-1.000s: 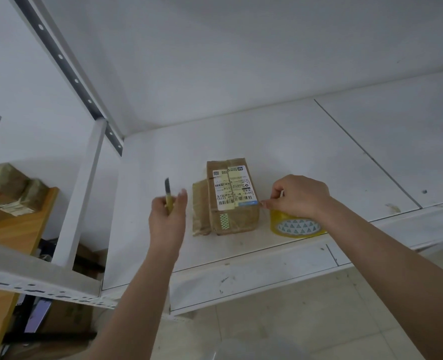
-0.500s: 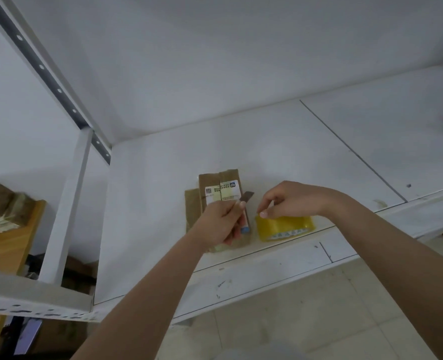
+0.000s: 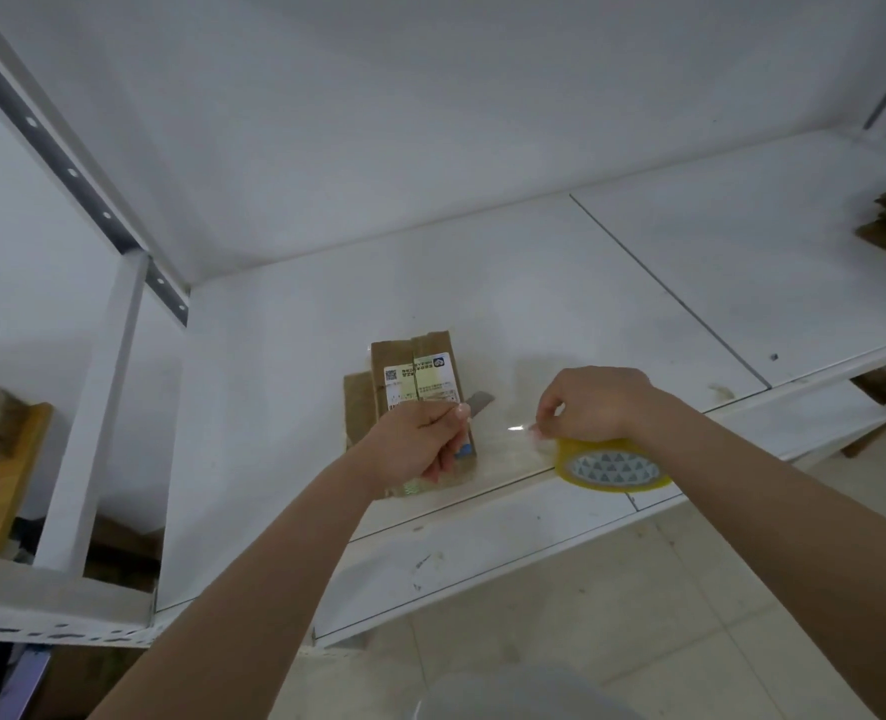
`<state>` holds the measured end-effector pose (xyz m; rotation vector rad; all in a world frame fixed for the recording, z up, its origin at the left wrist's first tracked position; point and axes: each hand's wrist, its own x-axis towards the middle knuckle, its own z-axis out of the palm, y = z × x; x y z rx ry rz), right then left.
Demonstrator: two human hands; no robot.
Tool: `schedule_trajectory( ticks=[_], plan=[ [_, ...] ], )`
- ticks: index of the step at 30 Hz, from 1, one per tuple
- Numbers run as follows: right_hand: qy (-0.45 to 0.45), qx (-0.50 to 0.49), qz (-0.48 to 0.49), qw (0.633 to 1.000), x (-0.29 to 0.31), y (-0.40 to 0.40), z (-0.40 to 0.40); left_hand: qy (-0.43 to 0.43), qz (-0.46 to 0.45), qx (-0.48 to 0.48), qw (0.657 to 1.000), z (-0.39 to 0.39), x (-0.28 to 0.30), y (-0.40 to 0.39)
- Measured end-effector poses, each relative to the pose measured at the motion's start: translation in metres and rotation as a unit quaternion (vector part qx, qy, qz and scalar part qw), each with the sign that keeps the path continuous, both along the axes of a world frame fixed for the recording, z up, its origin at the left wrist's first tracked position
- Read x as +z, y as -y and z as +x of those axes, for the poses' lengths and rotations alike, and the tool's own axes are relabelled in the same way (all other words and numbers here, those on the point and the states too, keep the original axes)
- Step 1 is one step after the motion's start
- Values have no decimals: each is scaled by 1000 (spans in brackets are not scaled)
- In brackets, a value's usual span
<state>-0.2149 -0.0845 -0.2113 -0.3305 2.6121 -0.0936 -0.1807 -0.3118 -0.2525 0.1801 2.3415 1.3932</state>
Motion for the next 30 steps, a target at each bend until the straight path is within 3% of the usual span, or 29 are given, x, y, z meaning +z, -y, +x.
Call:
schedule_trajectory(
  ticks=[6, 8, 11, 12, 13, 16, 18, 19, 21, 23, 25, 28, 30],
  plan=[
    [24, -17, -55, 998, 2, -4, 0, -18, -264, -145, 953, -2, 31, -13],
    [17, -16, -65, 998, 1, -4, 2, -22, -348, -161, 923, -2, 37, -27],
    [7, -20, -92, 996, 2, -4, 6, -58, -494, -169, 851, -4, 38, -47],
    [5, -24, -100, 995, 3, -7, 6, -64, -507, -169, 843, -4, 37, -48],
    [3, -31, -103, 994, 5, -12, 7, -55, -484, -168, 857, -5, 36, -46],
    [-6, -64, -91, 994, 7, -34, 7, 36, -221, -116, 968, -4, 32, -19],
    [-9, -85, -96, 992, 6, -47, 8, 92, -45, -42, 994, 1, 30, -6],
    [-11, -92, -108, 990, 4, -50, 9, 89, -23, -13, 996, 1, 27, -5],
    [-18, -99, -138, 985, 3, -51, 10, 21, -140, 10, 990, -1, 19, -14],
    [-32, -98, -156, 982, 5, -47, 11, -52, -327, 22, 943, 1, 12, -30],
    [-51, -99, -168, 979, 7, -44, 12, -90, -443, 54, 891, 8, 10, -46],
    [-67, -107, -192, 973, 11, -45, 14, -87, -465, 73, 878, 13, 9, -55],
    [-69, -112, -211, 969, 14, -47, 16, -53, -414, 99, 903, 9, 14, -50]
  ],
)
